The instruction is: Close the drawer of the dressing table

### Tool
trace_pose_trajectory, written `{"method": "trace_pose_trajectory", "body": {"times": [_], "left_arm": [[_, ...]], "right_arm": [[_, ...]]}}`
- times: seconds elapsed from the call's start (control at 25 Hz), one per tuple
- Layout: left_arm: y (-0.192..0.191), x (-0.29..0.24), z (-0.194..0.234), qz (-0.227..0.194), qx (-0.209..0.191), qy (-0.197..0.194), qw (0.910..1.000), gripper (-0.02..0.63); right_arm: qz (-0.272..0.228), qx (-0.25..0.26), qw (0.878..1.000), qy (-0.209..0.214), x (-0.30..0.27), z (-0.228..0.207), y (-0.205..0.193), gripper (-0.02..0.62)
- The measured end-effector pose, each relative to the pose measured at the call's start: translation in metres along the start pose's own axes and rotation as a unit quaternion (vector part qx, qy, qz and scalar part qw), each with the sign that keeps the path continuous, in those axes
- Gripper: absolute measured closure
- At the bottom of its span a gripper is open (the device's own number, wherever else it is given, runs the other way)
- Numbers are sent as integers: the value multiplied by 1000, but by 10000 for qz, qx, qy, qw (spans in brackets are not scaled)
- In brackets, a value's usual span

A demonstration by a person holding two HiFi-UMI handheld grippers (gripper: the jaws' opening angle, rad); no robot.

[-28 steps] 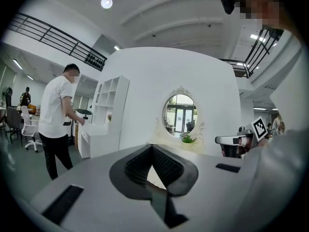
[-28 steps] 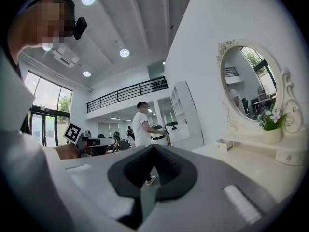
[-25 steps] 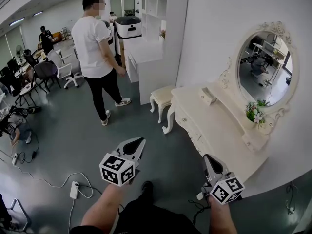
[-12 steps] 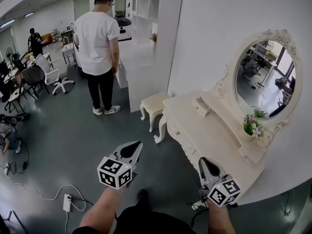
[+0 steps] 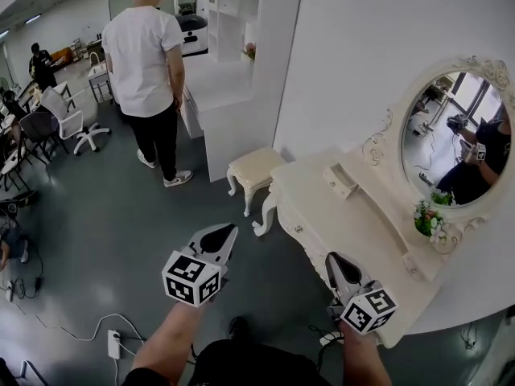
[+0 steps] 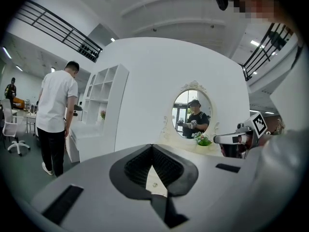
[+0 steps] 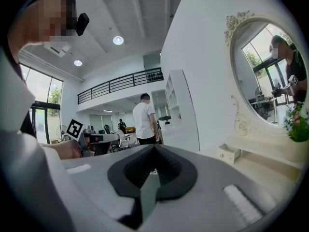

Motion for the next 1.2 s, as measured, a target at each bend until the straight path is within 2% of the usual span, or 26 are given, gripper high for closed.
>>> {"method": "trace_pose_trajectory", "body": {"times": [0.32,0.8,1.2], "left_arm": [[-10,-26,44,64,18,-253,9997,603],[-3,-51,53,68,-54,-567,9984,603],[-8,-109,66,235,-70,-576,9980,603]], "right_arm": [[12,72,9999,-122,-60,5,10,585],[-125,20,9995,-289,-78,-3,25,584],[-145,-193,9992,-314,-108,-60,34,584]]}}
Point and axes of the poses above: the fingertips, and each gripper's own axes: x backward along the fingers, z to its left, y out of its top, the point moved 2 cm from there along x, backward along the fingers, and after that the axes turned 13 degrees about -x, right-handed, at the moved point
